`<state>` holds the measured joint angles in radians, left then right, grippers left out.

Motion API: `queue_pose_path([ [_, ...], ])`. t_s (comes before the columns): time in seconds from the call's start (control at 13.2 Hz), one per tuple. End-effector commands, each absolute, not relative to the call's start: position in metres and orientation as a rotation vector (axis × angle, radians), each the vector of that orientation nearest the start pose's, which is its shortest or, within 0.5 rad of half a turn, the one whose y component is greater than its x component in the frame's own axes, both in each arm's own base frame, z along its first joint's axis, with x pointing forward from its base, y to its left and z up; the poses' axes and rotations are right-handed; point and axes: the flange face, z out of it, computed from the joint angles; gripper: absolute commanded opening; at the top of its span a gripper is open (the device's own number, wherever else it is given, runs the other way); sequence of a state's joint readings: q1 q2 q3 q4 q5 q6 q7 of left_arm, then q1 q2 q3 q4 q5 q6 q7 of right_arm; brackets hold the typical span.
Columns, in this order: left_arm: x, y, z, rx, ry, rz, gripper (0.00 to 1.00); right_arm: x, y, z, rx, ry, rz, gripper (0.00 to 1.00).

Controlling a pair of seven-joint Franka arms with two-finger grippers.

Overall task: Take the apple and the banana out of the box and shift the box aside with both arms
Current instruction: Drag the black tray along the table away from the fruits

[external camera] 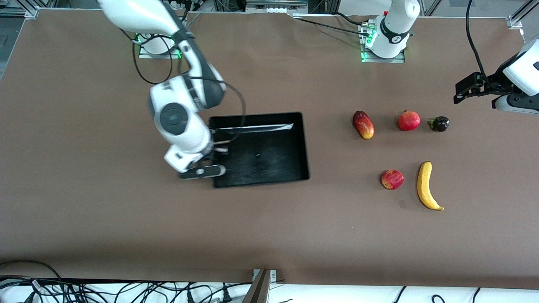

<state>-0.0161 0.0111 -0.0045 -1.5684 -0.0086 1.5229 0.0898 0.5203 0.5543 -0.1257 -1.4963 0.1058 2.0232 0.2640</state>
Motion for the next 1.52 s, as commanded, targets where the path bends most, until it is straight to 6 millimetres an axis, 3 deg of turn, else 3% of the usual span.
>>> queue_pose_path([
  [0.0, 0.555, -0.013, 0.623, -3.163, 0.164, 0.096, 1.00, 0.662, 0.180, 0.342, -3.085, -0.149, 0.139, 0.00],
  [0.23, 0.555, -0.013, 0.625, -3.166, 0.165, 0.088, 1.00, 0.672, 0.060, 0.316, -3.061, -0.157, 0.163, 0.00],
  [0.46, 0.556, -0.013, 0.623, -3.167, 0.163, 0.093, 1.00, 0.659, -0.020, 0.283, -3.048, -0.197, 0.146, 0.00],
  [0.76, 0.557, -0.013, 0.623, -3.167, 0.163, 0.091, 1.00, 0.625, -0.073, 0.233, -3.071, -0.119, 0.095, 0.00],
  [0.99, 0.557, -0.019, 0.624, -3.166, 0.177, 0.089, 1.00, 0.606, -0.081, 0.209, -3.075, -0.080, 0.112, 0.00],
  [1.21, 0.557, -0.016, 0.624, -3.165, 0.172, 0.089, 1.00, 0.606, -0.085, 0.212, -3.075, -0.057, 0.115, 0.00],
  [1.37, 0.557, -0.015, 0.625, -3.166, 0.170, 0.086, 1.00, 0.618, -0.082, 0.232, -3.080, -0.072, 0.050, 0.99],
  [1.44, 0.557, -0.015, 0.625, -3.166, 0.170, 0.086, 1.00, 0.627, -0.081, 0.246, -3.078, -0.068, 0.035, 1.00],
])
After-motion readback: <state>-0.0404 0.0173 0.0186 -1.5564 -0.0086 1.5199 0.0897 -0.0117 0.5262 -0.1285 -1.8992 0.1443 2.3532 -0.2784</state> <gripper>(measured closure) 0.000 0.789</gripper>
